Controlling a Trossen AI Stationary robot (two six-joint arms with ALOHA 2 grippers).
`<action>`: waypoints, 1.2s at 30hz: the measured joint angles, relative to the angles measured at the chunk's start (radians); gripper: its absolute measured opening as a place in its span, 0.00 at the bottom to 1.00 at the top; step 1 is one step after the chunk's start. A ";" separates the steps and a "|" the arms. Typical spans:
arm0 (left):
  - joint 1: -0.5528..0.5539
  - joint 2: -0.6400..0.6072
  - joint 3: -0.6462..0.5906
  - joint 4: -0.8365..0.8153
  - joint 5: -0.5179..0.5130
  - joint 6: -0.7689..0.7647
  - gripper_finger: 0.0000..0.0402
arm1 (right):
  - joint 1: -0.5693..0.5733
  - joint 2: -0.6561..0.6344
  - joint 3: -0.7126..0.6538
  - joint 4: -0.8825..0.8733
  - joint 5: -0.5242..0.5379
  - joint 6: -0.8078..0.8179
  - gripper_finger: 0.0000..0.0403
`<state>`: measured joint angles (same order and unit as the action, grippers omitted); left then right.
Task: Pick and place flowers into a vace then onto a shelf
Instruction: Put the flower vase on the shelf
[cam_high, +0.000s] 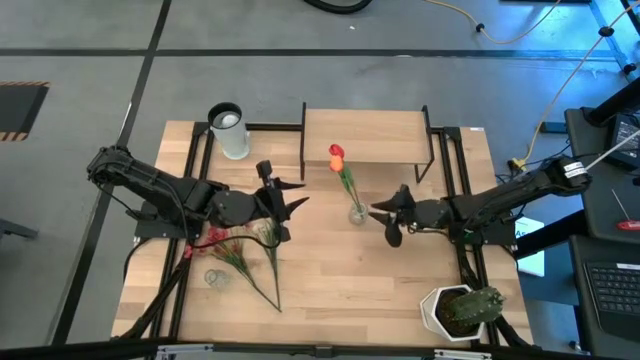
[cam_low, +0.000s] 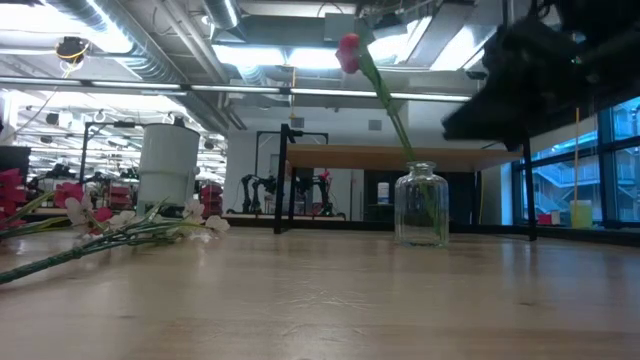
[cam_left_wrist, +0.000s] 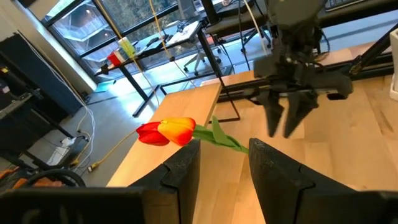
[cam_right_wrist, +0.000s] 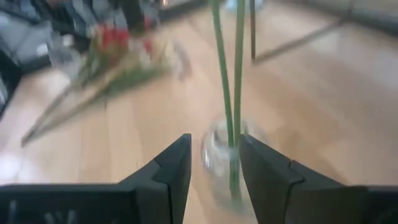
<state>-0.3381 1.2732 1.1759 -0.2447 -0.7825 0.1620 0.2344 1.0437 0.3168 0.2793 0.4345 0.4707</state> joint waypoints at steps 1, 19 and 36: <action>0.002 0.000 0.000 0.000 0.002 0.005 0.32 | 0.000 0.000 0.000 -0.028 -0.010 0.010 0.34; 0.056 0.000 0.000 0.001 0.104 -0.018 0.32 | -0.005 0.006 0.000 -0.112 -0.029 0.181 0.37; 0.059 0.000 0.000 0.001 0.103 -0.018 0.32 | -0.005 0.006 0.000 -0.096 -0.035 0.167 0.74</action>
<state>-0.2787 1.2736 1.1759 -0.2442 -0.6792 0.1436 0.2298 1.0492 0.3168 0.1837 0.3991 0.6380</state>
